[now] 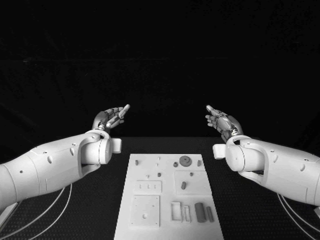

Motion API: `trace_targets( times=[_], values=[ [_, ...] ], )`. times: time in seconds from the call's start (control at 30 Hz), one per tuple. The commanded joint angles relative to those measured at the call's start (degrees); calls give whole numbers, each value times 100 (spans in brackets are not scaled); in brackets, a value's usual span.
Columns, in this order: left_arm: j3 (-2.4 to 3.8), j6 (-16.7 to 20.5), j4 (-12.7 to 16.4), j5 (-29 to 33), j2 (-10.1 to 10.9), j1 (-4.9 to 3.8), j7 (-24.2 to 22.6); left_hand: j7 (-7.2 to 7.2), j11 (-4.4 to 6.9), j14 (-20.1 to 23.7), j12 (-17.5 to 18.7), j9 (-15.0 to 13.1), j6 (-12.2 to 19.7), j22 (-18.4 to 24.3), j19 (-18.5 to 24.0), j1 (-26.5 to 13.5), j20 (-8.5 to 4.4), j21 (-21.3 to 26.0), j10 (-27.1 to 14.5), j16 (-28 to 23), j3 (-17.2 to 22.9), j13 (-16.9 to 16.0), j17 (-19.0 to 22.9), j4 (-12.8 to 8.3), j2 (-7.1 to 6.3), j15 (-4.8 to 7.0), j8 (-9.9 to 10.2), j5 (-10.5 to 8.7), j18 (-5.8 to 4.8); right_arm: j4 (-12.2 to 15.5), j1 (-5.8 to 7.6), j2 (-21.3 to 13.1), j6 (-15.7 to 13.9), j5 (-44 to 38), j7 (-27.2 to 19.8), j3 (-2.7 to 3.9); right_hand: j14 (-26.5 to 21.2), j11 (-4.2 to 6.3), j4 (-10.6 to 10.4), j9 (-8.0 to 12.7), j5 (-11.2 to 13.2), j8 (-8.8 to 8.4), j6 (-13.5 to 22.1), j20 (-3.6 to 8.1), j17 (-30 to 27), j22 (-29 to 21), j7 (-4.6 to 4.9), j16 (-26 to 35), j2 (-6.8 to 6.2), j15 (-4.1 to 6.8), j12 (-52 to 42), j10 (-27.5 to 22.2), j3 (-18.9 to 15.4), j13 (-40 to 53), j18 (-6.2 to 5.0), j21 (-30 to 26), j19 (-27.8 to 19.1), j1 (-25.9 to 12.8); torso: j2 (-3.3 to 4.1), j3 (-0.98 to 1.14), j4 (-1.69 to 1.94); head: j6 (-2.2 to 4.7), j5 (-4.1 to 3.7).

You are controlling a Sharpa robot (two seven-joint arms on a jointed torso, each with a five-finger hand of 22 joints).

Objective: Assemble the parts on the task board

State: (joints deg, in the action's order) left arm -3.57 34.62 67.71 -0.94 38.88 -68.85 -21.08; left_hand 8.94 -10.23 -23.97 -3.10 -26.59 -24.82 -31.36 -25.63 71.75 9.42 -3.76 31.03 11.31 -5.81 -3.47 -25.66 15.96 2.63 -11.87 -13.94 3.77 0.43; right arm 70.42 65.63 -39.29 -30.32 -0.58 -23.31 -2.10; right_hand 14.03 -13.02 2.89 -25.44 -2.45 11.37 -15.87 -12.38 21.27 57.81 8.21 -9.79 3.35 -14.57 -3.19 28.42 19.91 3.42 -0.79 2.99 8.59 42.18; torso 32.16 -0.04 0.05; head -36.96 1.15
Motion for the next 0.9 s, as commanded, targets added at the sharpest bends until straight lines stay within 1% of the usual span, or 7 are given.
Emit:
trace_targets(
  times=[0.03,0.33,0.5,0.53,0.57,0.73,0.9],
  values=[
    [-58,-1018,-498,-270,-130,-187,664,269,-24,-143,-44,-104,-120,-125,-116,285,31,-40,139,83,-14,-17,-115,86,14,-43,-84,53,-43,-489,131,125,1401,-203,587,-39,139,-41,360,-211,-30,157,-183,-69,188,359,607,-147,-43,-85,-75,322,133,43,-28,70,53,533,2,-1,0,0,0],
    [-184,-1615,-1327,-387,-347,-510,1103,350,-109,-668,-247,-146,-358,-232,-333,476,-67,-156,819,383,17,-125,-250,82,1,-190,-226,142,-34,-1437,395,379,2478,-312,1045,-135,939,-42,1159,-613,-33,536,-741,-11,822,1762,623,-692,-181,-144,-277,1017,266,136,-130,316,630,1161,2,-1,0,0,0],
    [-196,-1673,-1408,-399,-368,-542,1146,335,-69,-1495,-575,-207,-814,-364,-1141,1172,-278,-502,1547,792,578,-245,-412,50,-147,-27,-449,575,182,-1628,448,431,2695,-333,1137,-154,1829,-2,1402,-674,-62,783,-1235,223,952,1797,593,-1138,-278,-29,-548,1638,487,246,-648,814,2017,1503,2,-1,0,0,0],
    [-196,-1673,-1408,-399,-368,-542,1146,329,-68,-1812,-702,-238,-1011,-388,-1407,1319,-351,-601,1827,949,683,-304,-487,66,-205,74,-538,572,255,-1632,449,431,2698,-334,1138,-154,1981,18,1399,-690,-37,838,-1356,229,967,1766,585,-1202,-321,22,-622,1805,523,280,-709,855,2218,1605,2,-1,0,0,0],
    [-204,-2212,-1220,-733,-208,-541,1364,340,-63,-1966,-757,-245,-1088,-394,-1546,1400,-388,-644,1963,1019,730,-334,-526,63,-231,124,-564,565,284,-2159,448,597,2296,-3337,1029,-154,2112,38,1399,-702,-37,879,-1451,236,981,1740,578,-1256,-349,65,-684,1943,548,311,-751,876,2350,1685,1,-15,9,-18,-24],
    [-204,-2310,-1054,-1027,-109,-541,1372,313,144,-2524,-1140,-360,-1631,-375,-2124,1843,-546,-763,2681,1262,859,-561,-749,50,-395,340,-773,492,345,-2250,447,616,2113,-4648,1073,-153,3266,379,1399,-864,-28,1252,-2268,331,1202,1703,433,-1787,-502,541,-1113,2917,588,569,-1082,1206,3461,2196,16,-12,6,-2,-43],
    [-202,-2355,-721,-1108,60,-541,1434,240,233,-2721,-1252,-395,-1822,-345,-2377,1962,-634,-778,2853,1336,849,-669,-906,61,-409,440,-795,464,341,-2059,451,565,2079,-5173,1133,-152,4342,503,1404,-839,-40,1152,-2278,475,1544,1860,446,-2404,-501,1032,-1208,3212,446,721,-1364,1703,4500,2406,57,-1,17,30,-17]
  ],
)
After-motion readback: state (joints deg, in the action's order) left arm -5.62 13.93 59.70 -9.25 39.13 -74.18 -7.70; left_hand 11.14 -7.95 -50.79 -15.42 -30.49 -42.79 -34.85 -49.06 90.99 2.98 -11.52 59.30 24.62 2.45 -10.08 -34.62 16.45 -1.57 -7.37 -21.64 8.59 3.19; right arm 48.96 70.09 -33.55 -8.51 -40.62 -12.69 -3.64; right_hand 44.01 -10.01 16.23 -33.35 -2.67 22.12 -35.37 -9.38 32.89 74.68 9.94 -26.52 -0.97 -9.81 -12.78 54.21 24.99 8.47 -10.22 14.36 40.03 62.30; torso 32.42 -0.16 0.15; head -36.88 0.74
